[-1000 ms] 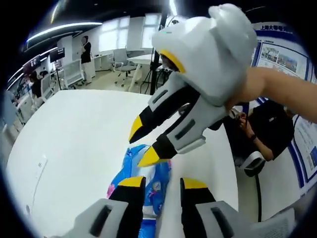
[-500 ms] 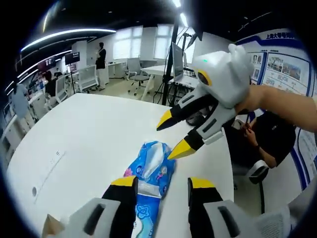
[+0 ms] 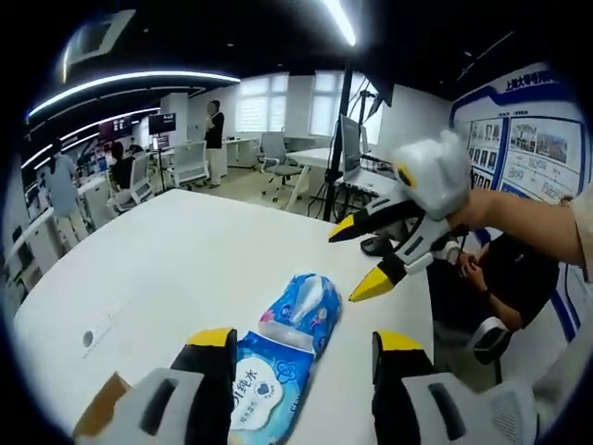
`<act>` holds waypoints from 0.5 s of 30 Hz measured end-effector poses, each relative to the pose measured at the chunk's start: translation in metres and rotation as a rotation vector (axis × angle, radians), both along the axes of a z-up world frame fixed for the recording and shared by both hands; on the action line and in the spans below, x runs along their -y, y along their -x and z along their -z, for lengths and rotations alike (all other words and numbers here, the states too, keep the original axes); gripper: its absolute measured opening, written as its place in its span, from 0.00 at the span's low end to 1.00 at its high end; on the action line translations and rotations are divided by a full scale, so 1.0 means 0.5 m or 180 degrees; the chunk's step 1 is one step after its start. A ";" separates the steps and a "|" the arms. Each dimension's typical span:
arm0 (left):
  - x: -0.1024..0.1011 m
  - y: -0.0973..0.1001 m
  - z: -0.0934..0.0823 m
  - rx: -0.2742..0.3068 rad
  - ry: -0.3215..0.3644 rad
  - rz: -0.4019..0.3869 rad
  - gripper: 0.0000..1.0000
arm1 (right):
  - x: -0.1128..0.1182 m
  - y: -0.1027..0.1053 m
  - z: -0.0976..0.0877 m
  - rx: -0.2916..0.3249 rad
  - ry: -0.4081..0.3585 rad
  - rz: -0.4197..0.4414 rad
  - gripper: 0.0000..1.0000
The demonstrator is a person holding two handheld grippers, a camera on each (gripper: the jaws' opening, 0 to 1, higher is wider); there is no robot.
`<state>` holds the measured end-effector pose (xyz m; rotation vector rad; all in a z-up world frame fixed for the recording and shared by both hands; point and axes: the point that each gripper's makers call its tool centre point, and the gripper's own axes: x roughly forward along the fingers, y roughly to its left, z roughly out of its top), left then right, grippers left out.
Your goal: Operate the shoe box by opening the lid, removing the specified soft item, and placing it in the target area until the item is outside and the box remains undamaged.
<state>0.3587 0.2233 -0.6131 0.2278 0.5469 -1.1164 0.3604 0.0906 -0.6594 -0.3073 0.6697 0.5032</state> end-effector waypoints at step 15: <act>-0.140 0.028 -0.061 0.0291 0.0083 -0.0203 0.76 | -0.029 0.052 -0.057 0.0182 -0.0087 0.0134 0.76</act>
